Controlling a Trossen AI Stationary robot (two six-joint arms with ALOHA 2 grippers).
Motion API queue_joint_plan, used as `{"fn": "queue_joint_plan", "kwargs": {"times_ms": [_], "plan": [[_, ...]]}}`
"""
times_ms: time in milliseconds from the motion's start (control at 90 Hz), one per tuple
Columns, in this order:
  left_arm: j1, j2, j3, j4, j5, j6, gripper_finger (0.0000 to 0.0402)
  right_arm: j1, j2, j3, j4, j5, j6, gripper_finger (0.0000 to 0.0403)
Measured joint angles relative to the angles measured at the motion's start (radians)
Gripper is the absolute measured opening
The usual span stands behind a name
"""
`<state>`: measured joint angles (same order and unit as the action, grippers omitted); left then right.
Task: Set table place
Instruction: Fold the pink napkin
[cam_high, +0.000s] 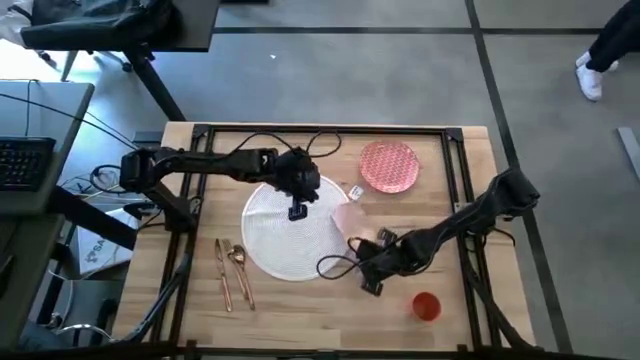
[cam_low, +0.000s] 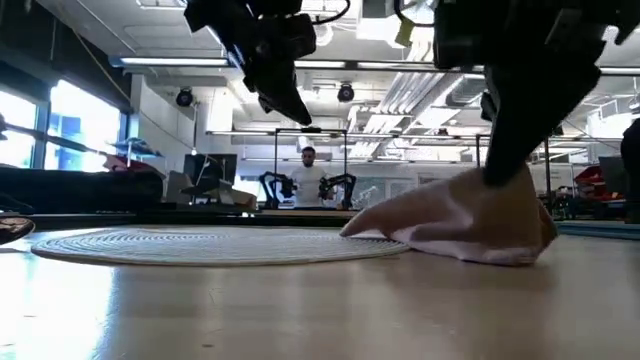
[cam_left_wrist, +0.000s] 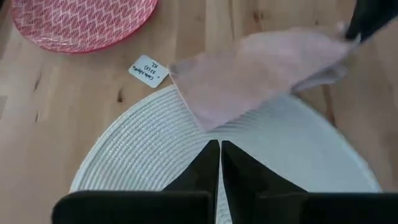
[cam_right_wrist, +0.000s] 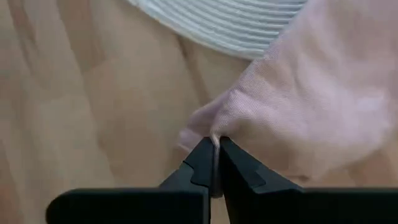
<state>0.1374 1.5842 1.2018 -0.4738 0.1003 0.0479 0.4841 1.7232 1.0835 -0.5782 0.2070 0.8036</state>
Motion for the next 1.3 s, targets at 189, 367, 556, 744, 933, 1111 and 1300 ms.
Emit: {"fn": "queue_joint_plan", "kwargs": {"times_ms": [189, 367, 556, 744, 933, 1111, 1300], "plan": [[-0.070, -0.078, 0.000, 0.000, -0.078, -0.128, 0.0000, 0.004, 0.014, 0.017, 0.094, -0.007, 0.003, 0.0024], [-0.135, -0.171, 0.000, -0.001, -0.183, -0.212, 0.0000, -0.005, 0.011, 0.016, 0.068, 0.019, 0.062, 0.0030], [-0.170, -0.239, 0.001, -0.005, -0.194, -0.228, 0.0000, -0.008, -0.073, 0.091, -0.156, 0.071, 0.147, 0.0003], [-0.174, -0.258, 0.001, -0.014, -0.195, -0.201, 0.0000, -0.081, -0.168, 0.292, -0.663, 0.200, 0.125, 0.0001], [-0.167, -0.257, 0.001, -0.030, -0.194, -0.128, 0.0000, -0.269, -0.194, 0.461, -0.925, 0.311, 0.024, 0.0000], [-0.155, -0.258, 0.001, -0.065, -0.193, -0.089, 0.0000, -0.346, -0.194, 0.548, -0.940, 0.391, 0.007, 0.0000], [-0.150, -0.258, 0.001, -0.134, -0.191, -0.088, 0.0000, -0.191, -0.150, 0.415, -0.823, 0.333, 0.113, 0.0000]]}}
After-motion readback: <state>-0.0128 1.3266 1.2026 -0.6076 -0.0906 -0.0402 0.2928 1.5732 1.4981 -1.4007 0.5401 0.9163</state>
